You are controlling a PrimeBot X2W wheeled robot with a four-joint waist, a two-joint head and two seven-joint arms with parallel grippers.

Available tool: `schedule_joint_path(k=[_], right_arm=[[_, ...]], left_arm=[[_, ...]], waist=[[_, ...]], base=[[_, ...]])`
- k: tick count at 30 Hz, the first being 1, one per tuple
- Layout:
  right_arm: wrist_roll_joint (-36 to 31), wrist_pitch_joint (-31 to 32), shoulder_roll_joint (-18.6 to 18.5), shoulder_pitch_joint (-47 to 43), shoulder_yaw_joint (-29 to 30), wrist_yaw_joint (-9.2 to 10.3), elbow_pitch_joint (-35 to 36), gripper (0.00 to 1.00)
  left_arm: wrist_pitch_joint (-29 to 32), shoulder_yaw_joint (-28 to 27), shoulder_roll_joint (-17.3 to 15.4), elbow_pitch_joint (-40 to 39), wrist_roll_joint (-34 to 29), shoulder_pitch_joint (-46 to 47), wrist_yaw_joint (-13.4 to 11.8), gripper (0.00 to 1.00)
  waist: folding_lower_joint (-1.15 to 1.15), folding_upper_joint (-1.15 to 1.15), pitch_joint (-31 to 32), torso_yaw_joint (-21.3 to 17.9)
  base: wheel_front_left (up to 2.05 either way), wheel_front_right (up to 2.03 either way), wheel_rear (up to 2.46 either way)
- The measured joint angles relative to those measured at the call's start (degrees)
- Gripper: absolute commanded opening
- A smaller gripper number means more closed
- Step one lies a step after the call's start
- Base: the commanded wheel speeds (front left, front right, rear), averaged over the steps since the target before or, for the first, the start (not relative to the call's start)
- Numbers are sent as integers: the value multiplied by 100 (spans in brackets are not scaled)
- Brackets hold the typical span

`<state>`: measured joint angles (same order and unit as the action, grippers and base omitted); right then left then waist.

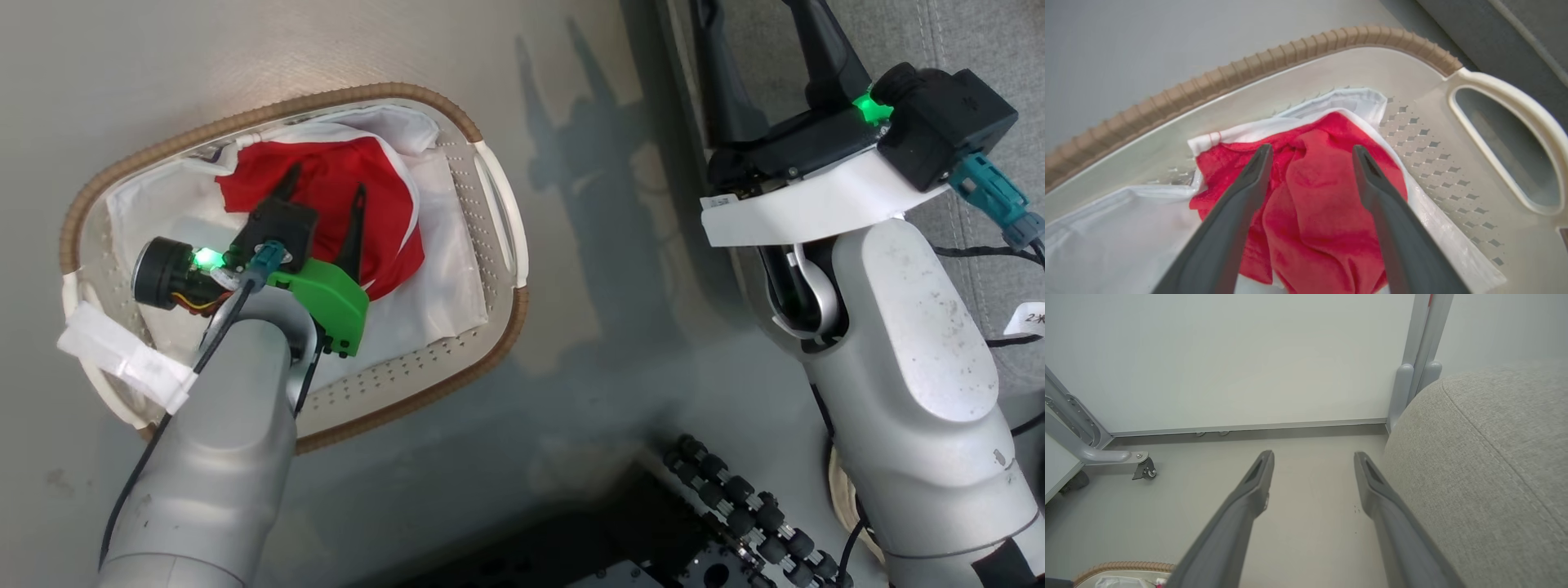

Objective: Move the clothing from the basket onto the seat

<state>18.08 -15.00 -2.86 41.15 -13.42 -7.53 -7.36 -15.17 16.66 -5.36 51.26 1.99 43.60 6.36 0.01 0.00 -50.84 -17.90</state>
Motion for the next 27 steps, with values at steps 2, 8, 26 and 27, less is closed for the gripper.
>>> schedule_joint_path(k=[2, 8, 26, 27], right_arm=[[12, 1, -1, 12, -11, 0, 32, 100], [65, 0, -1, 30, -13, 0, 112, 100], [53, 0, 2, 32, -5, 0, 178, 100], [51, 0, 2, 36, -15, 0, 179, 100]], left_arm=[[0, -24, -11, 310, 31, 137, 0, 100], [0, -122, -3, 1095, 188, 475, 1, 100], [475, 234, 115, 2146, 342, 1232, 77, 100], [535, 276, 108, 2157, 339, 1253, 78, 93]], waist=[[0, 0, -68, -61], [0, 0, -199, -196], [0, 0, -347, -195], [0, 0, -346, -201]], base=[[0, 0, 0], [0, 0, 0], [0, 0, 0], [0, 0, 0]])
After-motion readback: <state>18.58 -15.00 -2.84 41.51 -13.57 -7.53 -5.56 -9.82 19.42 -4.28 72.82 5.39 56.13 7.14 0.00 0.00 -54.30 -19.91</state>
